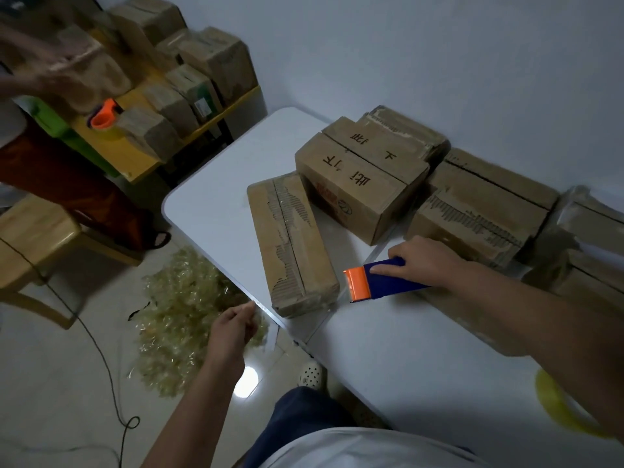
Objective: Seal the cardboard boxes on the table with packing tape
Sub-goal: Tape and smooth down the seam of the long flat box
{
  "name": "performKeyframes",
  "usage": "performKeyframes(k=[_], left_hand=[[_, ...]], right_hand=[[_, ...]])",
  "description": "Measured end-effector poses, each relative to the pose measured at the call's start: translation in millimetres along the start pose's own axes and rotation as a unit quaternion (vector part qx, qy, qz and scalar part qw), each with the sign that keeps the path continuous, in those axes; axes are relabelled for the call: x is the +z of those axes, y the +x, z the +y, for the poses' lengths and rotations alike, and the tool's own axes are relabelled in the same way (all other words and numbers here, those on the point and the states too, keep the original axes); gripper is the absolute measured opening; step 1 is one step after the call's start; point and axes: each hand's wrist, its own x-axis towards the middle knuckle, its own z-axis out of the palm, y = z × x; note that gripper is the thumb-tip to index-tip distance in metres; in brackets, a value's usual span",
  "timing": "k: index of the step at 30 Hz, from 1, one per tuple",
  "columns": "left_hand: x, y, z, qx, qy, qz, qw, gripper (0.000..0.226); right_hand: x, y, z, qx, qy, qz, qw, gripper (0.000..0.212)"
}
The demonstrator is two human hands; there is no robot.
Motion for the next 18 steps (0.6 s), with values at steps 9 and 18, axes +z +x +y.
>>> performKeyframes(k=[9,18], left_hand=[[16,-3,-10,-0.004,0.000,0.029,1.000,0.022],[20,-4,-12,0.000,-0.001,0.043,0.999,0.025]], right_hand=[[-12,22,0,-0.017,-0.053,0.000,0.998,0.056],[-7,36,2,-0.027,-0.073,-0.014,0.997,0.058]])
